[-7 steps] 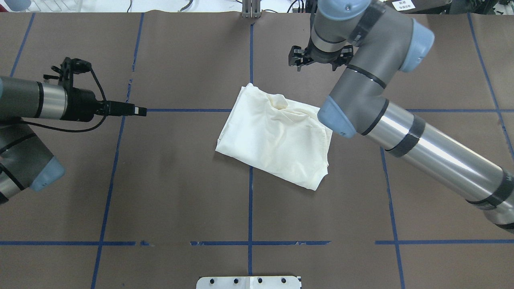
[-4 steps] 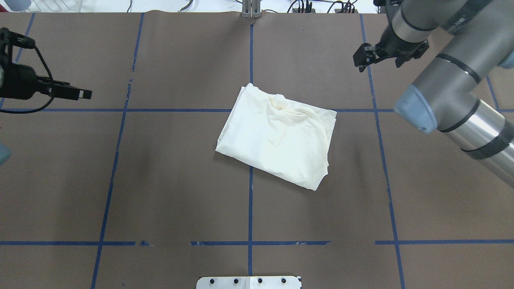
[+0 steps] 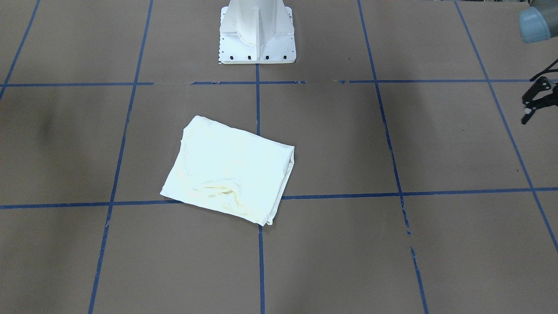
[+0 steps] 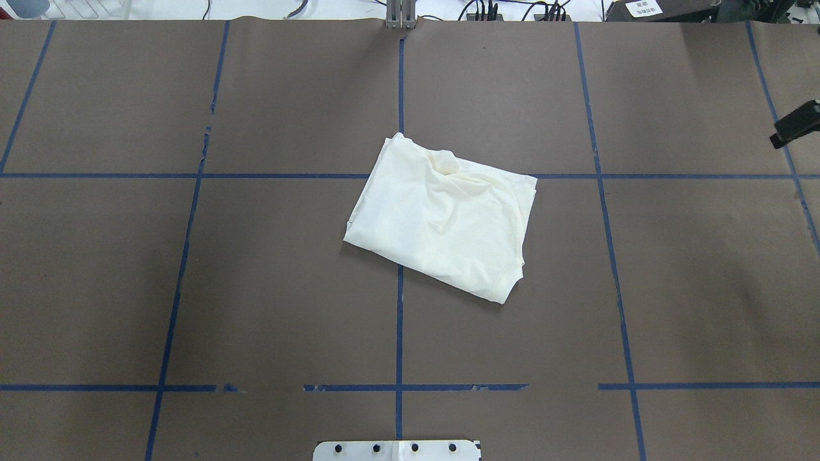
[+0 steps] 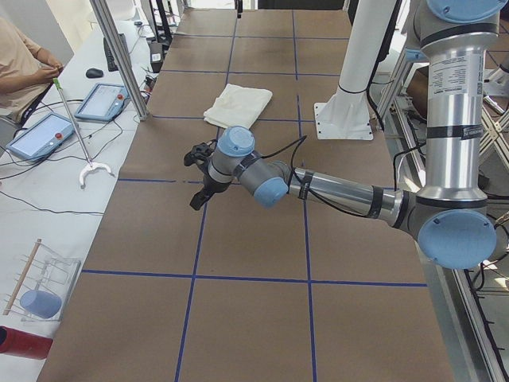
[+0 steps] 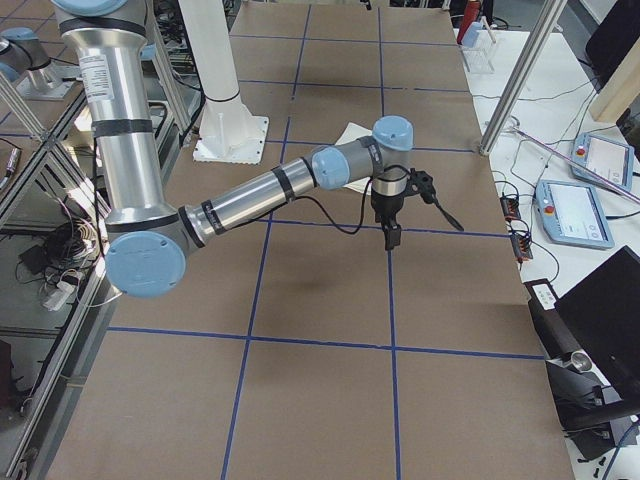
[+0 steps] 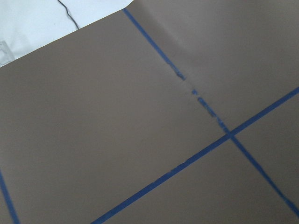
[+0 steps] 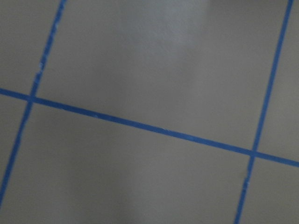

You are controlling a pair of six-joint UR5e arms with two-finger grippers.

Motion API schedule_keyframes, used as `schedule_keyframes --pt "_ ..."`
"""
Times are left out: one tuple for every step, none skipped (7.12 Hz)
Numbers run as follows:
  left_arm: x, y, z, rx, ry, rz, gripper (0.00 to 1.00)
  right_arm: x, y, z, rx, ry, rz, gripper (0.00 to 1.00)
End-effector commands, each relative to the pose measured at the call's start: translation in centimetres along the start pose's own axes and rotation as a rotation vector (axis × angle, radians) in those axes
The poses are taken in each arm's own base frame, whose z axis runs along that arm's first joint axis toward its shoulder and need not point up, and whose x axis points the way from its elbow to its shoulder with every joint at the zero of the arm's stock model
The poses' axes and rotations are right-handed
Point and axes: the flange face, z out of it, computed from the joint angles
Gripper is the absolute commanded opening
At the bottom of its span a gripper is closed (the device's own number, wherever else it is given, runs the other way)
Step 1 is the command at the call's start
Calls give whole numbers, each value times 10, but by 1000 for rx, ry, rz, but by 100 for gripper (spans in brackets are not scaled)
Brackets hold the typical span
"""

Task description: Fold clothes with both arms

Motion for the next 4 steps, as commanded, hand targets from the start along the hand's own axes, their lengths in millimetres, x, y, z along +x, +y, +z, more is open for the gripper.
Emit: schedule_keyframes --pt "-73 73 -14 -198 -33 -182 100 97 111 28 -97 14 -39 100" --pt "-86 100 -8 -249 32 -278 100 130 152 48 -154 23 28 100" --pt "-93 147 -11 -280 34 -307 100 141 166 47 -146 -17 92 100" --pt "-95 162 -8 -300 41 -331 100 141 168 49 -148 -29 103 100"
